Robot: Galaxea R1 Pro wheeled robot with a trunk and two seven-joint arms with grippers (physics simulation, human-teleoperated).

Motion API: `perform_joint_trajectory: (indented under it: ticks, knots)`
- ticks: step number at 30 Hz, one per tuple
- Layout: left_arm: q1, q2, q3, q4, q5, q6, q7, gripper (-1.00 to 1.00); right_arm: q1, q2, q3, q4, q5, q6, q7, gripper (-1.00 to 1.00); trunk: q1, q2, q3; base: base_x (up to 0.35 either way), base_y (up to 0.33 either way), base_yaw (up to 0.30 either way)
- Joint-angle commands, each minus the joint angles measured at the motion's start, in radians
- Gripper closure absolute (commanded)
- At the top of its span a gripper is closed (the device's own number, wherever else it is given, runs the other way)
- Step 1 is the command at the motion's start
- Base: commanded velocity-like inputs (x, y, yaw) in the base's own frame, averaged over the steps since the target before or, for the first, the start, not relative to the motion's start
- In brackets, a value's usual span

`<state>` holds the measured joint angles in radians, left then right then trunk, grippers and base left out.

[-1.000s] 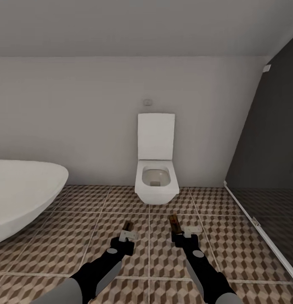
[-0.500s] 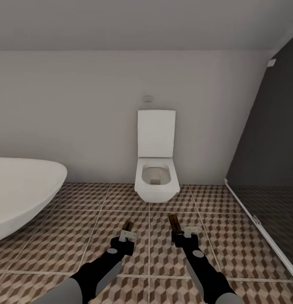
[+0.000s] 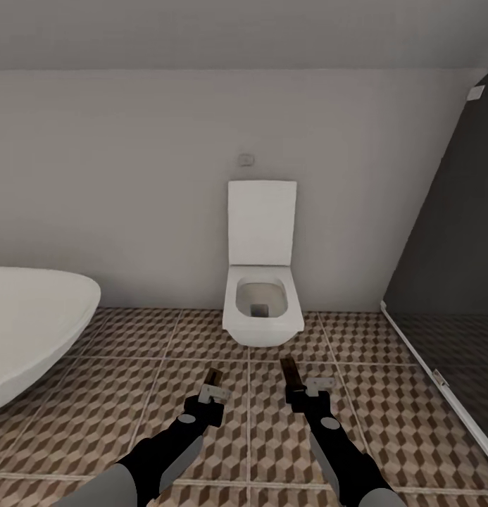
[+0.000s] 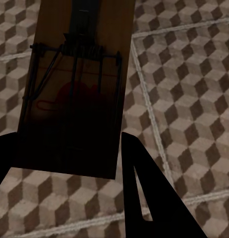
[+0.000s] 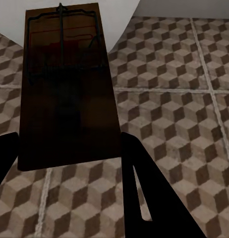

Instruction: Take the four mousetraps from the cabinet in the bathroom and place them on the bathroom floor. Make sure all four end up on the same floor surface, and ensure that at least two of them are either under or directly next to the same bathroom sink.

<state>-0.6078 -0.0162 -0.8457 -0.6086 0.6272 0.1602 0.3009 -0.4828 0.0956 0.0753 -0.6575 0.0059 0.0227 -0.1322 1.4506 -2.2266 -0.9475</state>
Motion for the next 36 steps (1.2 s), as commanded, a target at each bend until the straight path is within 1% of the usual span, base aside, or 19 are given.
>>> perform_joint_trajectory:
  ticks: [1, 4, 10, 36]
  knots:
    - [-0.001, 0.001, -0.010, -0.002, 0.003, 0.004, 0.011, 1.00, 0.000, 0.000, 0.004, -0.001, -0.003, 0.002, -0.007, 1.00, 0.000, 0.000, -0.003, 0.034, 0.000, 0.000]
    - [-0.001, 0.001, -0.019, -0.002, 0.003, 0.004, 0.011, 1.00, 0.000, 0.000, 0.004, -0.001, -0.003, 0.002, -0.007, 1.00, 0.000, 0.000, -0.007, 0.018, 0.000, 0.000]
    - [-0.001, 0.001, -0.024, -0.002, 0.003, 0.004, 0.011, 1.00, 0.000, 0.000, 0.004, -0.001, -0.003, 0.002, -0.007, 1.00, 0.000, 0.000, -0.017, 0.004, 0.000, 0.000]
    - [-0.001, 0.001, -0.025, -0.002, 0.003, 0.004, 0.011, 1.00, 0.000, 0.000, 0.004, -0.001, -0.003, 0.002, -0.007, 1.00, 0.000, 0.000, -0.059, 0.000, 0.000, 0.000]
